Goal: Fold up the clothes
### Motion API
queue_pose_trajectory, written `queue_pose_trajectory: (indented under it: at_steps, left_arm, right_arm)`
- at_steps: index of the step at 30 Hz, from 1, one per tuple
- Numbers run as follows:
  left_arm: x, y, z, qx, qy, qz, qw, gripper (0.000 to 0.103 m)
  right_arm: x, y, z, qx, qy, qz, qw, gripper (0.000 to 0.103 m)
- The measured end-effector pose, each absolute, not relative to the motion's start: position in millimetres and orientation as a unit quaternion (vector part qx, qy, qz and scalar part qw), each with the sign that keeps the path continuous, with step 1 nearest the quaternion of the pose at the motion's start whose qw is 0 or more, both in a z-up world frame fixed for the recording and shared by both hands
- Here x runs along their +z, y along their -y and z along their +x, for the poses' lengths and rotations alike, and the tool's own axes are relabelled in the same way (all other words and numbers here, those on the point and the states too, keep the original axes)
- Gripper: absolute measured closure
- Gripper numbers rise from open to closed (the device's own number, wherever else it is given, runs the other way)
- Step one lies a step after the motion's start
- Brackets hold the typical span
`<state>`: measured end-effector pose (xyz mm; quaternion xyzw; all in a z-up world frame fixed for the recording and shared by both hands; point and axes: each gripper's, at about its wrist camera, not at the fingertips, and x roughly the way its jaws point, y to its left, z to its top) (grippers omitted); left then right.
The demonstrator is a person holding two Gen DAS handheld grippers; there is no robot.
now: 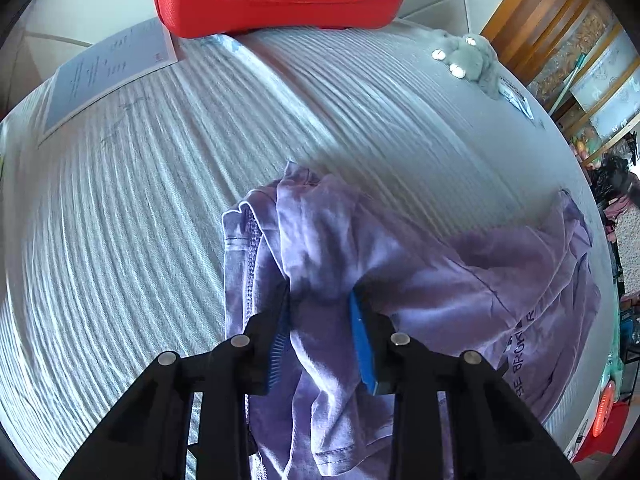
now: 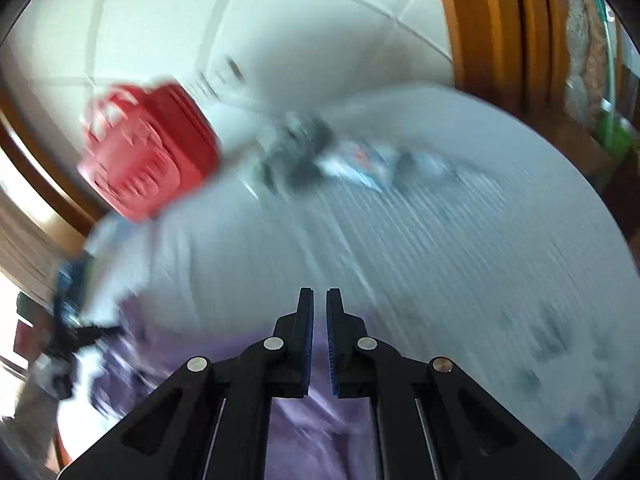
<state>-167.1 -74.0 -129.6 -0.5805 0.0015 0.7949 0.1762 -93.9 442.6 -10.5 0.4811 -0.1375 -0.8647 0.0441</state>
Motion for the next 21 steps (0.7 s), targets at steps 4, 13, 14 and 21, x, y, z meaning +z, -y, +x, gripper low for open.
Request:
queue_pose_trajectory:
  at_steps: [4,13,14,21]
  left_arm:
    - [-121,80,-162,0.802,0.017,-0.571,0.175,0.072]
    - [-107,72,-163,0.818,-0.012,-0.545,0.182,0.042]
    - [-109,69,-165,0.815,-0.015,-0.549,0.184,0.042]
    - [-121,51,-172,0.801,-0.062,-0.569,0.173,0.083]
  right_arm:
    - [-50,-436,-92,-0.839,0.093,0.536,0.013,0.085]
    - [-91,-411,-103,-0.82,0.024,0.572,-0.003,0.064]
    - [-93,-411,-104,-0.818,0.022,0.574,-0.007,0.064]
    - [-102,-414,-109,-0.812,0.027,0.583,-0.019,0.064]
